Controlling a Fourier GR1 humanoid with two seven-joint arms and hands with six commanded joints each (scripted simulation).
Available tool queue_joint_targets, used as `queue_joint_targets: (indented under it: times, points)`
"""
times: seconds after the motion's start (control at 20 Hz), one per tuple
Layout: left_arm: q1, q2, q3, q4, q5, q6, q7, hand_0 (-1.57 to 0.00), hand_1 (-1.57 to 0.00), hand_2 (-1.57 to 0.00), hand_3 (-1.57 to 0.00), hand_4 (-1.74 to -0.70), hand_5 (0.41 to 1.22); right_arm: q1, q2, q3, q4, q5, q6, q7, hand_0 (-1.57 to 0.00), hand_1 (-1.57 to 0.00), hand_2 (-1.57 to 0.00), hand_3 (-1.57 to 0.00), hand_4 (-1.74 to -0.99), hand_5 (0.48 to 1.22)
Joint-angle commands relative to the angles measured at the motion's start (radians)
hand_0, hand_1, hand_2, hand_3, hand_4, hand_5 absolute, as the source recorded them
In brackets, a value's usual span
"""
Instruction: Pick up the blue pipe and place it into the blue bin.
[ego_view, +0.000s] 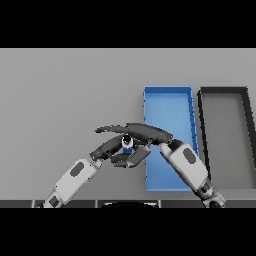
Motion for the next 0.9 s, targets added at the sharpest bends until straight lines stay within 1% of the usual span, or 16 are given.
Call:
queue_joint_targets:
  times: [0.0,0.05,0.1,0.15,0.2,0.25,0.3,0.35,0.4,0.5,0.55,0.65,0.7,0.75,0.8,0.85]
  points:
    - [-0.015,0.013,-0.016,-0.003,-0.048,0.022,0.052,-1.24,-1.12,-1.09,-0.92,-1.61,1.221,-0.018,0.008,0.003,0.018,0.005,0.005,0.011,-0.28,-0.31,-0.33,-0.23,-1.352,0.528]
    - [-0.027,0.024,-0.032,-0.006,-0.096,0.038,0.078,-0.99,-0.9,-0.87,-0.74,-1.59,1.221,-0.017,0.016,0.013,0.023,0.012,0.015,0.004,-0.48,-0.5,-0.5,-0.37,-1.39,0.538]
    - [-0.02,0.021,-0.033,-0.014,-0.109,0.054,0.073,-0.88,-0.83,-0.8,-0.67,-1.61,1.221,-0.016,0.011,0.014,0.026,0.004,0.028,-0.018,-0.7,-0.71,-0.71,-0.56,-1.453,0.551]
    - [-0.016,0.016,-0.032,-0.01,-0.109,0.056,0.056,-0.89,-0.87,-0.85,-0.66,-1.64,1.221,-0.023,0.009,0.009,0.033,-0.021,0.034,-0.015,-0.87,-0.89,-0.89,-0.7,-1.503,0.573]
    - [-0.013,0.01,-0.016,-0.011,-0.086,0.052,0.048,-1.03,-1.01,-0.99,-0.62,-1.66,1.192,-0.035,0.013,0.009,0.038,-0.056,0.03,0.004,-1.01,-1.02,-1.02,-0.83,-1.541,0.604]
    - [0.014,0.0,-0.012,-0.022,-0.063,0.047,0.04,-1.14,-1.12,-1.11,-0.57,-1.67,1.198,-0.025,0.02,0.018,0.032,-0.075,0.019,0.004,-1.12,-1.13,-1.13,-0.98,-1.513,0.65]
    - [0.019,-0.016,-0.01,-0.021,-0.053,0.043,0.042,-1.22,-1.21,-1.2,-0.52,-1.69,1.203,-0.007,0.024,0.03,0.02,-0.075,0.001,-0.02,-1.21,-1.22,-1.22,-1.1,-1.492,0.706]
    - [0.029,-0.018,-0.002,-0.023,-0.035,0.029,0.035,-1.29,-1.28,-1.27,-0.53,-1.7,1.206,-0.002,0.027,0.033,0.018,-0.071,-0.012,-0.041,-1.28,-1.29,-1.29,-1.19,-1.475,0.809]
    - [0.028,-0.033,0.001,-0.021,-0.027,0.026,0.034,-1.35,-1.34,-1.33,-0.53,-1.71,1.209,-0.008,0.035,0.039,0.015,-0.056,-0.029,-0.046,-1.34,-1.35,-1.35,-1.27,-1.464,0.891]
    - [0.03,-0.022,0.004,-0.025,-0.037,0.018,0.045,-1.43,-1.42,-1.42,-0.59,-1.72,1.214,-0.003,0.031,0.049,0.011,-0.002,-0.036,-0.092,-1.42,-1.43,-1.43,-1.38,-1.456,1.01]
    - [0.029,-0.017,0.006,-0.025,-0.042,0.017,0.048,-1.46,-1.45,-1.45,-0.59,-1.72,1.215,-0.006,0.027,0.048,0.015,0.018,-0.031,-0.114,-1.45,-1.46,-1.46,-1.42,-1.459,1.052]
    - [0.02,-0.01,0.005,-0.026,-0.053,0.017,0.058,-1.5,-1.45,-1.49,-0.53,-1.73,1.217,0.001,0.023,0.049,0.017,0.035,-0.03,-0.163,-1.5,-1.5,-1.5,-1.47,-1.469,1.113]
    - [0.025,-0.005,0.002,-0.036,-0.053,0.017,0.055,-1.51,-1.42,-1.51,-0.51,-1.73,1.218,0.005,0.018,0.048,0.005,0.008,-0.035,-0.153,-1.51,-1.51,-1.51,-1.49,-1.471,1.135]
    - [0.013,-0.007,0.001,-0.026,-0.058,0.015,0.05,-1.5,-1.36,-1.52,-0.51,-1.73,1.219,0.011,0.007,0.046,-0.002,-0.027,-0.034,-0.134,-1.52,-1.52,-1.52,-1.51,-1.473,1.152]
    - [0.015,-0.003,-0.005,-0.023,-0.062,0.007,0.035,-1.43,-1.22,-1.35,-0.53,-1.64,1.219,0.004,0.015,0.049,0.003,-0.04,-0.041,-0.11,-1.53,-1.53,-1.53,-1.52,-1.474,1.166]
    - [0.006,0.002,-0.005,-0.017,-0.069,0.0,0.033,-1.41,-1.19,-1.24,-0.52,-1.54,1.219,0.002,0.022,0.057,0.002,-0.037,-0.05,-0.114,-1.54,-1.54,-1.54,-1.53,-1.477,1.177]
